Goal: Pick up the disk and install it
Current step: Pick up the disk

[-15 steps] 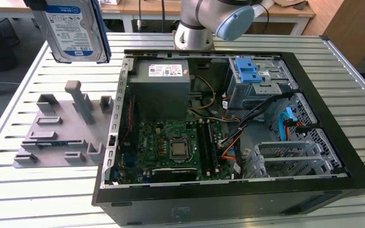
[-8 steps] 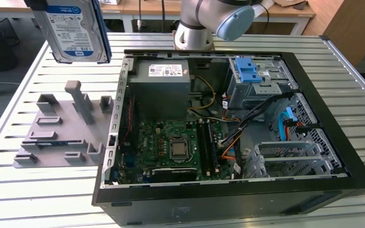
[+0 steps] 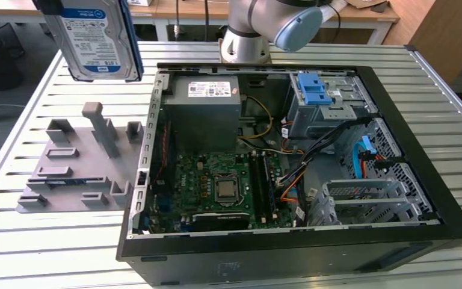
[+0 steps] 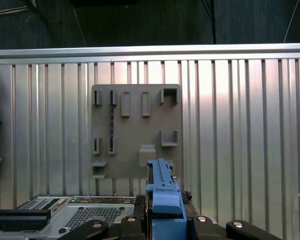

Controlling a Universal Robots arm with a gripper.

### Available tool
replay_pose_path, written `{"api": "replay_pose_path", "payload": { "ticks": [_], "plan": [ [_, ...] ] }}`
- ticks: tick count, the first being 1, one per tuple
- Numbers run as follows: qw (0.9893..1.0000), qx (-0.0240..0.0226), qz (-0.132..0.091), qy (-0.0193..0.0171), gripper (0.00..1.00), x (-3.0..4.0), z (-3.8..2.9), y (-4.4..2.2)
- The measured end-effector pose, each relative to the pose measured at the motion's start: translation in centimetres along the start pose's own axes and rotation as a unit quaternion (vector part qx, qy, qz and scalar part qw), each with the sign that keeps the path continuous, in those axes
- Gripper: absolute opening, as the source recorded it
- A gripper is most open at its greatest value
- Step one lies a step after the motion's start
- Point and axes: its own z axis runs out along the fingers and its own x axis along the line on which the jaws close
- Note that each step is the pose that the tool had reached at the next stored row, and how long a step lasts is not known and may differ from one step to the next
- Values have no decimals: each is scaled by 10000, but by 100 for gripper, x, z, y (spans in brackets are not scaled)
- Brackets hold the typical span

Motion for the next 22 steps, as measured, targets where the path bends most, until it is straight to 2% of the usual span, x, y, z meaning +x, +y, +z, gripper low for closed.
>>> {"api": "replay_pose_path", "payload": {
  "ticks": [22],
  "plan": [
    [10000,0,0,0,36,56,0,-55]
  ]
}}
